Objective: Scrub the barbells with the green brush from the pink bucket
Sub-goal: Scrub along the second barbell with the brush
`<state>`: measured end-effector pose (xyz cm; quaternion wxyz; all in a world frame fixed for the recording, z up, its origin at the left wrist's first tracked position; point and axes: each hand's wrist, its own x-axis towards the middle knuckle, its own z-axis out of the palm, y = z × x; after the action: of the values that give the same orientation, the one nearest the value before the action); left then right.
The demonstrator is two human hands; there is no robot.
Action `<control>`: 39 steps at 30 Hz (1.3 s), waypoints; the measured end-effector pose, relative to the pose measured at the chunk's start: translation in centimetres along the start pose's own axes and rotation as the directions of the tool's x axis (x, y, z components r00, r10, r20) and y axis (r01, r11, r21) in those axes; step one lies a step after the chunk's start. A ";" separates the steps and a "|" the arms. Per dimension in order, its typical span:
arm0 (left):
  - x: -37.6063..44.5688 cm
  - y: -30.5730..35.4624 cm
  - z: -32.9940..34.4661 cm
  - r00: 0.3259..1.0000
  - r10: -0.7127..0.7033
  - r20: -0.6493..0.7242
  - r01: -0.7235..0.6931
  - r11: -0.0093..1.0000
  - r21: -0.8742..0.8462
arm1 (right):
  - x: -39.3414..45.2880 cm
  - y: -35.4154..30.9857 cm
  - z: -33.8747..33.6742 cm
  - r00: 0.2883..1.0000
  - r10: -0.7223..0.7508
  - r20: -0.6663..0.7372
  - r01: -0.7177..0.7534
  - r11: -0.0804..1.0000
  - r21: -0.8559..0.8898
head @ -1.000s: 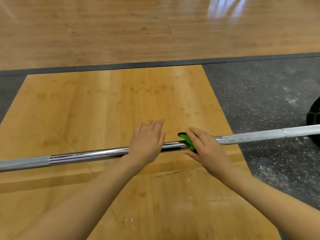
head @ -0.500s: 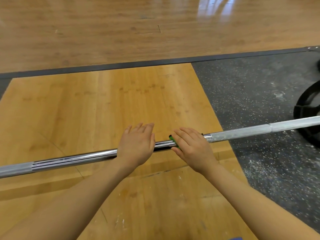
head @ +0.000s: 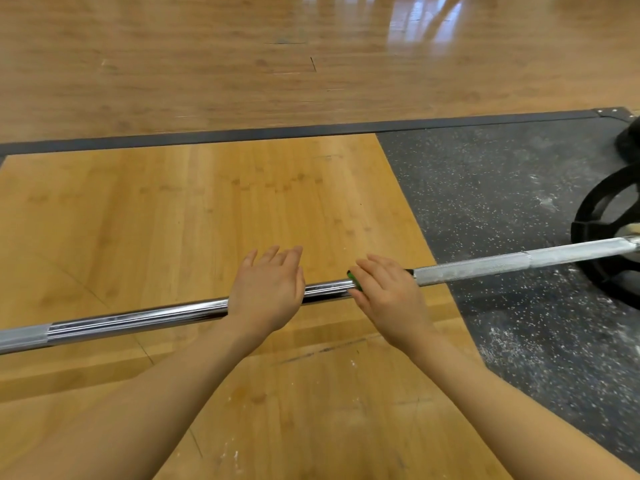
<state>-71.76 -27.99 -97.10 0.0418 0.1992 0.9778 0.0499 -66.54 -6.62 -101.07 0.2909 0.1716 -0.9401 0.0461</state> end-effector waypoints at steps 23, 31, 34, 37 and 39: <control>1.3 -0.6 -0.3 1.000 0.014 0.027 -0.013 0.998 -0.057 | 0.0 3.5 -1.2 0.991 0.110 0.081 -0.116 0.991 0.064; 3.2 -1.3 -0.4 1.000 0.013 0.011 -0.012 0.998 -0.068 | 3.1 2.0 -0.2 0.987 0.159 0.031 -0.162 0.973 0.167; 4.1 -1.7 -0.4 1.000 0.010 0.001 -0.010 0.998 -0.065 | 4.5 2.0 0.2 0.978 0.206 0.021 -0.206 0.960 0.192; 5.3 -2.1 -0.5 1.000 0.007 -0.003 -0.007 0.998 -0.062 | 5.5 2.4 0.6 0.983 0.182 0.025 -0.183 0.967 0.177; 6.1 -2.4 -0.5 1.000 -0.001 -0.009 0.000 0.998 -0.055 | 6.0 2.6 1.0 0.984 0.174 0.026 -0.176 0.970 0.169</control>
<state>-78.30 -27.82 -97.23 0.0427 0.1975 0.9763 0.0779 -72.61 -6.17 -98.54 0.2649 0.1125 -0.9457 0.1512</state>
